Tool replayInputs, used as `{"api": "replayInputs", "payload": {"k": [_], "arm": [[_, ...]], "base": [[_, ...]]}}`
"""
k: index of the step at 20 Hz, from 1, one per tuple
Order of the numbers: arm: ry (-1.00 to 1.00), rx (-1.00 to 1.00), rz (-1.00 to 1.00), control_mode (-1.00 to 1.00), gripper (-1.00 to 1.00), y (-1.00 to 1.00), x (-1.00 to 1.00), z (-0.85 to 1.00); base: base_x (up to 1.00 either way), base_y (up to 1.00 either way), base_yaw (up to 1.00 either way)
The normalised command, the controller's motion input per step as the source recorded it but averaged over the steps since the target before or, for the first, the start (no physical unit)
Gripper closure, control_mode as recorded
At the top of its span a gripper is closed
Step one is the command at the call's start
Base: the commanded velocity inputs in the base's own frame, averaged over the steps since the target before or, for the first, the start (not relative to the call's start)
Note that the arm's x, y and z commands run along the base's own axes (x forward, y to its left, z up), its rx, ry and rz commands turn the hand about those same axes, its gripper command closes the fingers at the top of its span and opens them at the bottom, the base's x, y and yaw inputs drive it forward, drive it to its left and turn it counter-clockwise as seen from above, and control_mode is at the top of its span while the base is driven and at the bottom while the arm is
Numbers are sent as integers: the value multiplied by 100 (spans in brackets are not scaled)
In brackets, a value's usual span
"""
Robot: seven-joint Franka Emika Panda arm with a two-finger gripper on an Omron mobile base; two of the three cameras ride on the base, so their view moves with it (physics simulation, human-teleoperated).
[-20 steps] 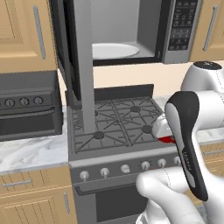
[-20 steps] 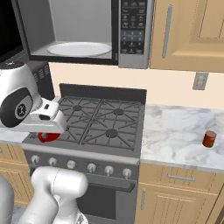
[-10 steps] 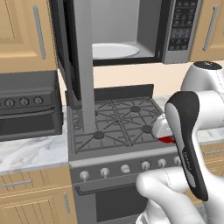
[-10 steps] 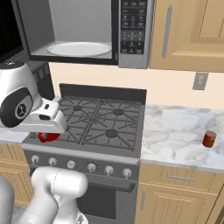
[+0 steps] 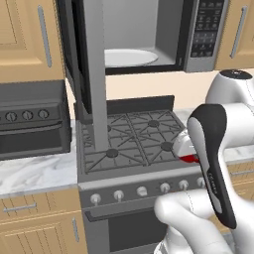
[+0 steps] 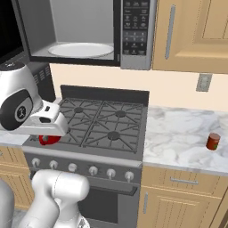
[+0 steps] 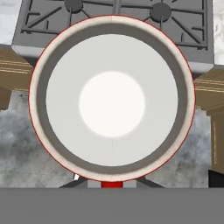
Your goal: Pick the mug from the counter and place it inside the microwave. Then close the microwave.
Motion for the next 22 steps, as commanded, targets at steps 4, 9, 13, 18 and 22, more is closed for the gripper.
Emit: {"api": "replayInputs", "payload": {"k": [4, 9, 13, 18, 22], "arm": [[-3, 0, 1, -100, 100, 0, -1, 0], [-20, 0, 7, -100, 100, 0, -26, 21], [-19, 0, 4, -100, 100, 0, -5, 86], [-12, 0, 1, -100, 100, 16, 5, 68], [-8, 0, 0, -100, 100, 26, 5, 64]], "base": [[0, 0, 0], [0, 0, 0], [0, 0, 0], [0, 0, 0], [0, 0, 0]]}}
